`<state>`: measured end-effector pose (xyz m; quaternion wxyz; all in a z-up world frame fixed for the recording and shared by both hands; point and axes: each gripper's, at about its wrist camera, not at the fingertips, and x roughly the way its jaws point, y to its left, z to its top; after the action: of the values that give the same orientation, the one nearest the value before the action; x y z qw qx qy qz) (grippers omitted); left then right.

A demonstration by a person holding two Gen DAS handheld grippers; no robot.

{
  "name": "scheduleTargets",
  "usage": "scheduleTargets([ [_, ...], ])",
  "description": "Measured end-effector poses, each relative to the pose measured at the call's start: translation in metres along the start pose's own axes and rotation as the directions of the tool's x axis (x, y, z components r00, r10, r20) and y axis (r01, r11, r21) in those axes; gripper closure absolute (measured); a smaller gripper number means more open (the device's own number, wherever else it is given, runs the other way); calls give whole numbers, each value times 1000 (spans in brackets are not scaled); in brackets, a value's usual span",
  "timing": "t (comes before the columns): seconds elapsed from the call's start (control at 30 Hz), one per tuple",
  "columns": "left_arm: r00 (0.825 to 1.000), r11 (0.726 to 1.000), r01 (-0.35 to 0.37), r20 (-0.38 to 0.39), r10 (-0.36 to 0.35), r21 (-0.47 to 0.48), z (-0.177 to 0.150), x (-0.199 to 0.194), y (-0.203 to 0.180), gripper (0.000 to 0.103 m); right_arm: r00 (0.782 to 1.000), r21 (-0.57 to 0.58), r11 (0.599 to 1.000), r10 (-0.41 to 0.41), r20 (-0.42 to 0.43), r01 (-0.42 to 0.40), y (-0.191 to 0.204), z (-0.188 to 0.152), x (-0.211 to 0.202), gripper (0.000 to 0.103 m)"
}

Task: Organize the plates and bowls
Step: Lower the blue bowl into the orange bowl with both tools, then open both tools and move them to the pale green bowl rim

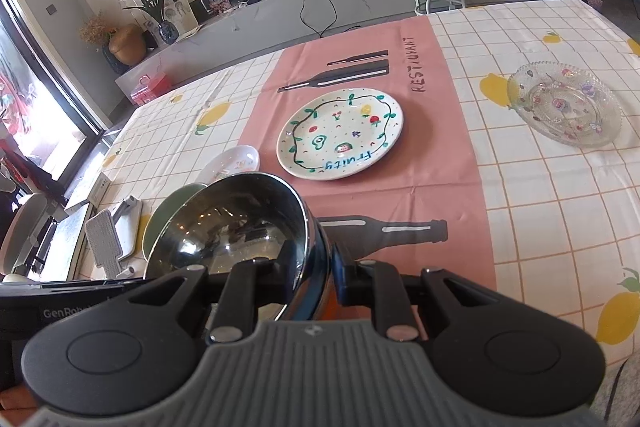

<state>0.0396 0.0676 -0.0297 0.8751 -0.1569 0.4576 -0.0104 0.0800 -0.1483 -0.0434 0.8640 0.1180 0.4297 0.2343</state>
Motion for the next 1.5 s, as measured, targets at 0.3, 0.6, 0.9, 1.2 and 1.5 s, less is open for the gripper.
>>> scheduleTargets([
  [0.3, 996, 993, 89, 5, -88, -83, -2, 2, 17, 47, 998, 61, 996, 59, -2, -58, -14, -4, 11, 85],
  [0.6, 994, 997, 61, 88, -57, -36, -7, -8, 9, 48, 999, 26, 999, 44, 26, -45, -11, -7, 12, 80],
  [0.9, 977, 988, 140, 169, -126, -70, -6, -23, 17, 47, 995, 4, 999, 50, 91, -50, -10, -10, 0, 61],
  [1.2, 972, 981, 119, 218, -83, -156, -1, -30, 33, 43, 987, -19, 999, 48, 154, -45, -6, -4, -19, 32],
  [1.5, 971, 955, 99, 236, -32, -278, 8, -30, 67, 38, 983, -112, 992, 70, 170, -51, 21, 19, -29, 31],
])
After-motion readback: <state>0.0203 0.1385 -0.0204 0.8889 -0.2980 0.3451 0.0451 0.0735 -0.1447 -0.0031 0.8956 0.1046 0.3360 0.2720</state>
